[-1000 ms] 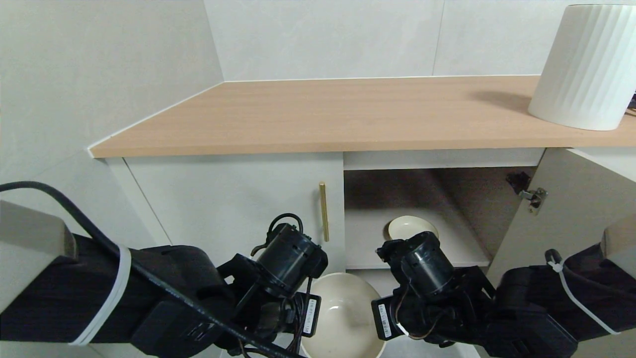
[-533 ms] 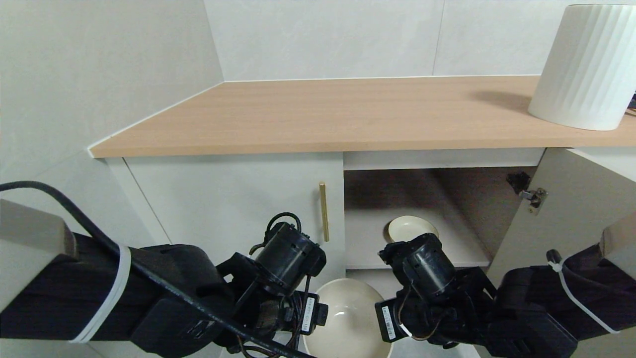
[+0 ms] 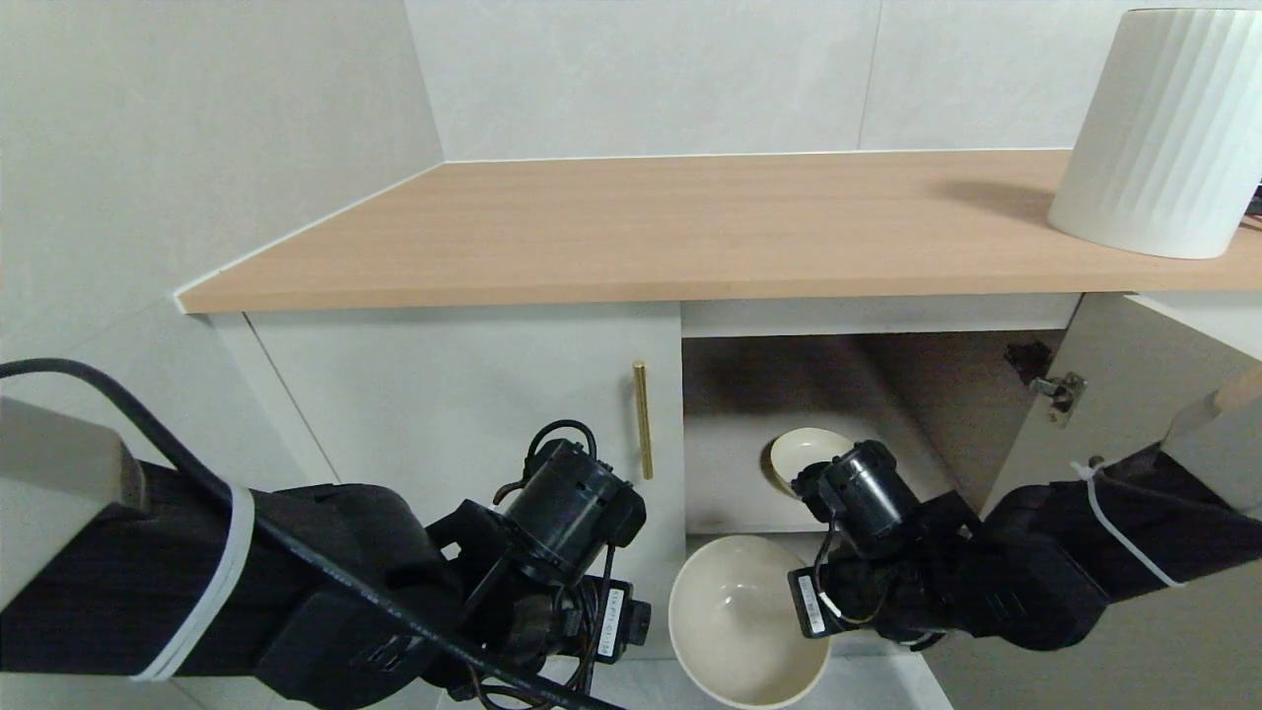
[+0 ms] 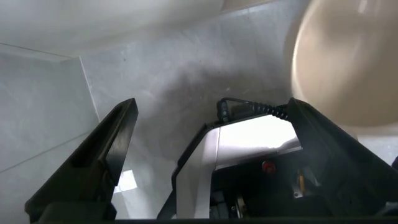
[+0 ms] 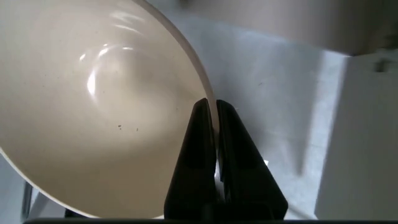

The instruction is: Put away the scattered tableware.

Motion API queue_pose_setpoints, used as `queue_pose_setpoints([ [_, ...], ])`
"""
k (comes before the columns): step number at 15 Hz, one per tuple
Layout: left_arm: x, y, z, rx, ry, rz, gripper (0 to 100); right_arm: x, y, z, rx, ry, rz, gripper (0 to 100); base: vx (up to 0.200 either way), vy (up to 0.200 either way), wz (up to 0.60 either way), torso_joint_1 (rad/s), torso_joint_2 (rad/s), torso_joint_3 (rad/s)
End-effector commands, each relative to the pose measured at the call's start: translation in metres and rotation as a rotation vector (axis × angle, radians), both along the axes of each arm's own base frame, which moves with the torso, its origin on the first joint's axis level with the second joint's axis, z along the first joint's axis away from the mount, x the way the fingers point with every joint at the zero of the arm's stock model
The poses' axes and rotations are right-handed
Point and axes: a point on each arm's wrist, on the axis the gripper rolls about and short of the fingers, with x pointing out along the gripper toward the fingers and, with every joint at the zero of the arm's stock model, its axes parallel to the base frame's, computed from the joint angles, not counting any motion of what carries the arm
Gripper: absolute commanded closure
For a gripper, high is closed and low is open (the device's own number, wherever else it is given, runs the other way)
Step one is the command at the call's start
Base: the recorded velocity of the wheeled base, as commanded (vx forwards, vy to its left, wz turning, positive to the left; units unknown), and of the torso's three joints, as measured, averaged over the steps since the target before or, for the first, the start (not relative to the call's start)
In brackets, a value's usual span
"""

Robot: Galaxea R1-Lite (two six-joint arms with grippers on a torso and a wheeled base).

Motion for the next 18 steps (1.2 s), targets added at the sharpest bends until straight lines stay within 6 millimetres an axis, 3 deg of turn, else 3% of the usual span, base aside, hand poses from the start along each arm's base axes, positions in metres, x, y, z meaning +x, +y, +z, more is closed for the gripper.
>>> queue_pose_setpoints([
  [1,0.0,0.0,0.001,-0.001,-0.002,0.0,0,0.026,-0.015,-0.007,-0.006,-0.001,-0.086,100,0.0,0.0,0.0,0.0,0.0,0.0],
  [4,0.0,0.0,0.0,-0.001,0.0,0.001,0,0.054,-0.034,-0.004,0.021,-0.03,-0.183,100,0.0,0.0,0.0,0.0,0.0,0.0],
  [9,0.0,0.0,0.0,0.001,-0.001,0.001,0,0.09,-0.046,-0.005,0.13,-0.053,-0.36,100,0.0,0.0,0.0,0.0,0.0,0.0],
  [18,0.0,0.0,0.0,0.002,-0.001,0.003,0,0.134,-0.064,0.001,0.313,-0.125,-0.574,100,0.0,0.0,0.0,0.0,0.0,0.0],
])
